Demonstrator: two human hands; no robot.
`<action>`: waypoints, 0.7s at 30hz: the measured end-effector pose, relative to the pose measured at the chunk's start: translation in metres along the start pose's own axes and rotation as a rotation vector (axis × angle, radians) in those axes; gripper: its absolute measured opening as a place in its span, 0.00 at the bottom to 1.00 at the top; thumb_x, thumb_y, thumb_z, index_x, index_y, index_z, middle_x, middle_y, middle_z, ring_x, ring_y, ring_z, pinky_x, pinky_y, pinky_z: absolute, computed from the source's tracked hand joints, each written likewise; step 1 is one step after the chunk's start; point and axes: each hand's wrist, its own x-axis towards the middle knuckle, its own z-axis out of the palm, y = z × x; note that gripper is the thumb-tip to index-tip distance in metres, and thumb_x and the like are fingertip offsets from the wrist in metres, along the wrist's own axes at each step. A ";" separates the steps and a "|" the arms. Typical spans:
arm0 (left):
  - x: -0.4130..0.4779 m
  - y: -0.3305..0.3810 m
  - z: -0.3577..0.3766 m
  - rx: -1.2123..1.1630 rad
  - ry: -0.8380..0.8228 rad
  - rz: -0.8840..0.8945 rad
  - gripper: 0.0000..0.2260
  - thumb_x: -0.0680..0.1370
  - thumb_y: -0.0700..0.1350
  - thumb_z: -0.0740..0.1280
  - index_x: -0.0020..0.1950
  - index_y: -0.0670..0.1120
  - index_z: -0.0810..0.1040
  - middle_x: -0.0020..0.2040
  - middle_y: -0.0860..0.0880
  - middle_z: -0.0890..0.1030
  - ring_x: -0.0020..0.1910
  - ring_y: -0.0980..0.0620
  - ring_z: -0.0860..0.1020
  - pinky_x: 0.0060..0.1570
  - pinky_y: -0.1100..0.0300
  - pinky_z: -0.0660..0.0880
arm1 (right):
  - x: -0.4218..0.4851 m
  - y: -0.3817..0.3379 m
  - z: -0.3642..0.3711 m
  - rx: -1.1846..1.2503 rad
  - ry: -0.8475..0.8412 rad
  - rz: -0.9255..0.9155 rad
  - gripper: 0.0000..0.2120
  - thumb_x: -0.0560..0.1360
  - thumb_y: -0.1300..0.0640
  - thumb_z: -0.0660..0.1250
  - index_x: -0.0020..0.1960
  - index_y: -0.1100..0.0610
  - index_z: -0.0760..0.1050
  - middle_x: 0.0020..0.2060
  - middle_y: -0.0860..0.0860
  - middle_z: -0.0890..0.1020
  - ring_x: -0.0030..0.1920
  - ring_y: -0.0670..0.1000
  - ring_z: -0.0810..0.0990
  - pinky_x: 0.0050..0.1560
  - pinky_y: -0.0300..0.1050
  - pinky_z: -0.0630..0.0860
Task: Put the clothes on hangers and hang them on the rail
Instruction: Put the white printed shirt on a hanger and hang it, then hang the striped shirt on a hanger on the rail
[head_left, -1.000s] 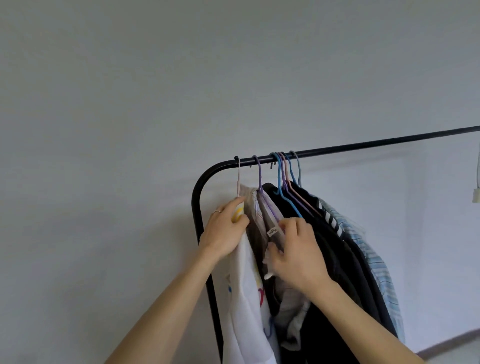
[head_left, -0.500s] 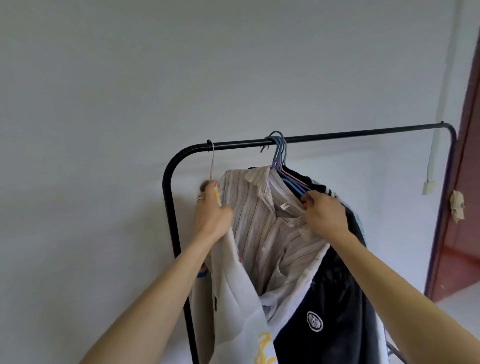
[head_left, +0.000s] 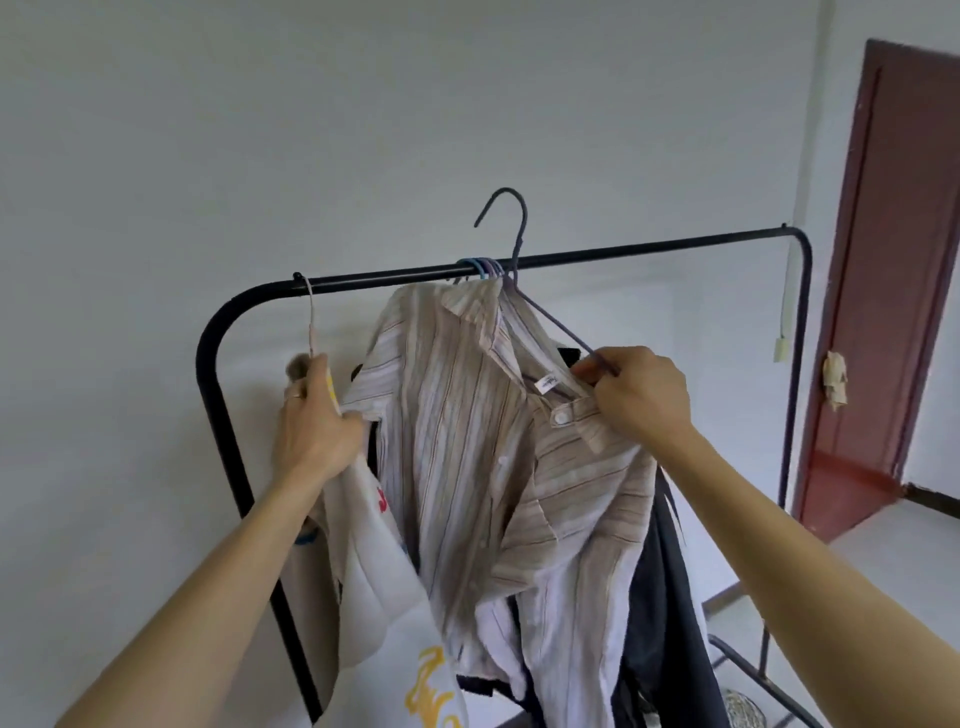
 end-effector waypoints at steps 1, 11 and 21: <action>-0.005 0.003 0.000 0.072 0.034 0.036 0.34 0.77 0.44 0.65 0.79 0.51 0.53 0.77 0.42 0.58 0.71 0.37 0.64 0.64 0.43 0.67 | -0.011 0.009 -0.005 -0.007 -0.021 -0.006 0.20 0.71 0.64 0.58 0.46 0.43 0.83 0.41 0.42 0.82 0.45 0.50 0.77 0.45 0.43 0.73; -0.146 0.084 0.084 0.190 -0.380 0.832 0.33 0.72 0.73 0.56 0.72 0.58 0.66 0.69 0.59 0.71 0.73 0.55 0.62 0.74 0.49 0.58 | -0.176 0.167 -0.062 -0.033 -0.200 0.088 0.24 0.74 0.69 0.65 0.40 0.38 0.81 0.44 0.28 0.81 0.45 0.36 0.80 0.41 0.32 0.75; -0.283 0.040 0.203 -0.305 -0.858 0.314 0.24 0.72 0.67 0.64 0.36 0.47 0.65 0.26 0.53 0.60 0.27 0.54 0.61 0.31 0.55 0.63 | -0.312 0.271 -0.078 -0.244 0.096 0.486 0.15 0.69 0.55 0.76 0.55 0.50 0.81 0.48 0.50 0.82 0.47 0.52 0.78 0.50 0.43 0.70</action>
